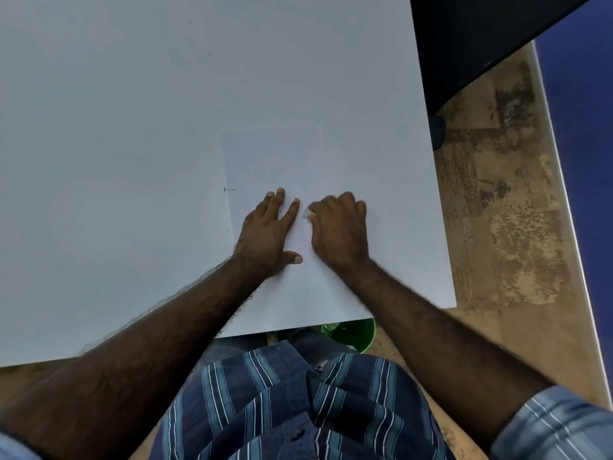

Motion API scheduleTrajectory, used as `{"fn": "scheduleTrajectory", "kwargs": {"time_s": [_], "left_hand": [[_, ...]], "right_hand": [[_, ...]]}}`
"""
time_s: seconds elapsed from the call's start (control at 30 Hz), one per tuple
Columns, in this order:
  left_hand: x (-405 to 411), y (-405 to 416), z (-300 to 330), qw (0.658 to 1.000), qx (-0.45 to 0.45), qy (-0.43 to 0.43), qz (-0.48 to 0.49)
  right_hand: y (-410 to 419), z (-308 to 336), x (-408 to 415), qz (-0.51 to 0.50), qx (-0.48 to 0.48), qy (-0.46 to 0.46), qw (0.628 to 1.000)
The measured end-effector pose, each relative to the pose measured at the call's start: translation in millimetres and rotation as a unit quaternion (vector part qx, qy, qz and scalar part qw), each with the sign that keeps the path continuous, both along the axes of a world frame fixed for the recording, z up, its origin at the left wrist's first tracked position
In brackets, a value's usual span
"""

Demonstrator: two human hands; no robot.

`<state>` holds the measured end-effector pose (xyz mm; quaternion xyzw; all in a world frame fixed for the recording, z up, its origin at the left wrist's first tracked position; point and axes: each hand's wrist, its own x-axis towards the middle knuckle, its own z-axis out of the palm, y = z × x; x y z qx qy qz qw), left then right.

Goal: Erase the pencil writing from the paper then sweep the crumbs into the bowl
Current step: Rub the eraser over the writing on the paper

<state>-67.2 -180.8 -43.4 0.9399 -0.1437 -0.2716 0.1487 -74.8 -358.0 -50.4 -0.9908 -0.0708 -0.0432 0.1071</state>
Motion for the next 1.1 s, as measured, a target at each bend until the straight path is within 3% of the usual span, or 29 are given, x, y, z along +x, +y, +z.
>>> {"fn": "scheduleTrajectory", "kwargs": {"time_s": [0.17,0.37,0.67,0.87,1.1], "left_hand": [[0,0,3,1.0,-0.001,0.003,-0.004],[-1,1,2,1.0,-0.007,0.0,-0.002],[0,0,4,1.0,0.0,0.01,0.0],[-1,1,4,1.0,-0.009,0.006,0.001],[0,-1,7,1.0,0.005,0.006,0.003]], "right_hand": [[5,2,9,-0.053,0.009,-0.012,0.998],[16,2,-54,0.055,0.014,0.047,0.997],[-2,0,24,-0.054,-0.008,-0.006,0.998],[7,2,-63,0.062,0.032,0.04,0.997],[-13,-1,17,-0.029,0.01,0.014,0.999]]}}
